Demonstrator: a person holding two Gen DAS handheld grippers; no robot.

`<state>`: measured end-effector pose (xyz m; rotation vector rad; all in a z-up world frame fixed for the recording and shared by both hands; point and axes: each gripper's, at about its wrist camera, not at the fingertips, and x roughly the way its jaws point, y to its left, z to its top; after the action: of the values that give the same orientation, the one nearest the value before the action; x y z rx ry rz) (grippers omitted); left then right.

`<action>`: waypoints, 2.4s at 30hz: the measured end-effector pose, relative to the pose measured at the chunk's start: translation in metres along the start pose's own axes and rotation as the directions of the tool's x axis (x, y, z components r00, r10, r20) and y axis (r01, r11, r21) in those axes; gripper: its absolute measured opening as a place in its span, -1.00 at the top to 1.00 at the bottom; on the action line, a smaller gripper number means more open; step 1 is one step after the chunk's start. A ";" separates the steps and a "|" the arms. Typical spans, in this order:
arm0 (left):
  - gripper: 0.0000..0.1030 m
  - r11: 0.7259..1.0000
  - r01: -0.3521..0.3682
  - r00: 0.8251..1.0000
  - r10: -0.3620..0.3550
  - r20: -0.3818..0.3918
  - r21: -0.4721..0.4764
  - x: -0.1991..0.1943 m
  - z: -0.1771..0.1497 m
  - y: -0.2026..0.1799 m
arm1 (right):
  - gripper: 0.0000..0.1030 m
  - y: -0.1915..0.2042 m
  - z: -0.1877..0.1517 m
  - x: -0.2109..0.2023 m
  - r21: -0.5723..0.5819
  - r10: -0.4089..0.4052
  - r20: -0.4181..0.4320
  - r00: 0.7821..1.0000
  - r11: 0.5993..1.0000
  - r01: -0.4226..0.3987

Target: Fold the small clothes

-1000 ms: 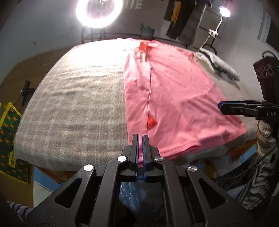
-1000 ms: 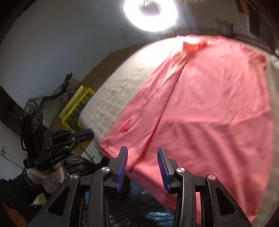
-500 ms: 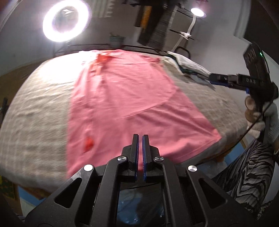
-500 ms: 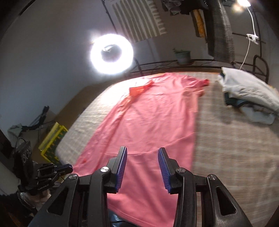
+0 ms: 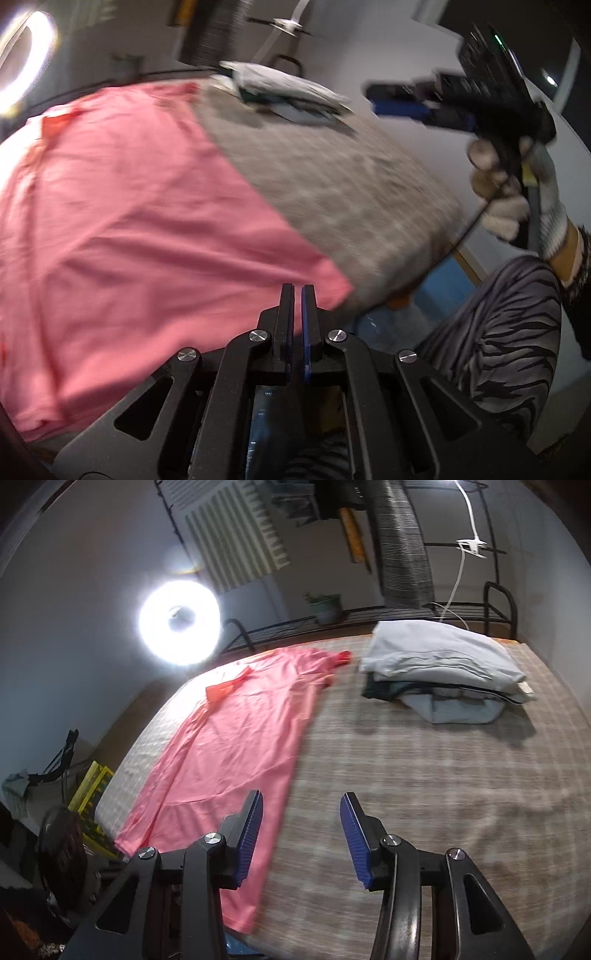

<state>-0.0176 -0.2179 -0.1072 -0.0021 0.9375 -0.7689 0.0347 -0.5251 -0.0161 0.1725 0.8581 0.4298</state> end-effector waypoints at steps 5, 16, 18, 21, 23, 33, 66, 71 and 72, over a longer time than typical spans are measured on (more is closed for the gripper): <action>0.49 0.999 0.033 0.998 -0.032 -0.052 0.022 0.027 0.002 -0.021 | 0.09 -0.025 0.002 -0.004 0.014 -0.006 -0.012 1.000 1.000 0.006; 0.94 0.987 -0.109 0.992 0.115 -0.050 0.115 0.055 0.005 -0.031 | 0.09 -0.048 0.030 0.024 0.035 0.059 -0.047 0.997 0.998 -0.058; 0.98 0.996 -0.068 0.996 0.071 -0.055 0.051 0.053 0.008 -0.020 | 0.09 -0.048 0.042 0.039 0.056 0.098 -0.055 0.994 0.994 -0.095; 0.99 0.999 -0.034 0.999 0.033 -0.031 -0.035 0.040 0.012 -0.006 | 0.09 -0.048 0.059 0.067 0.099 0.145 -0.070 0.987 0.985 -0.138; 0.99 0.997 -0.024 1.000 0.024 0.004 -0.071 0.025 0.016 0.000 | 0.09 -0.045 0.071 0.089 0.122 0.171 -0.081 0.982 0.979 -0.161; 0.99 0.985 0.016 0.994 0.002 0.108 -0.169 -0.010 0.015 0.018 | 0.09 -0.031 0.121 0.210 0.182 0.161 -0.145 0.976 0.974 -0.134; 0.99 0.948 0.002 0.991 0.041 0.128 -0.317 -0.056 -0.010 0.067 | 1.00 0.036 0.202 0.307 0.081 -0.130 -0.129 0.983 0.987 0.142; 0.99 0.923 0.029 0.982 0.046 0.184 -0.384 -0.076 -0.022 0.091 | 1.00 0.086 0.212 0.326 -0.015 -0.147 -0.139 0.979 0.989 0.146; 0.99 0.916 0.024 0.981 0.055 0.184 -0.401 -0.079 -0.026 0.097 | 1.00 0.099 0.213 0.334 -0.043 -0.151 -0.142 0.978 0.988 0.146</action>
<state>-0.0068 -0.0914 -0.0969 -0.4237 0.8953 -0.5376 0.3595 -0.2864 -0.0790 0.0465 0.9994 0.3191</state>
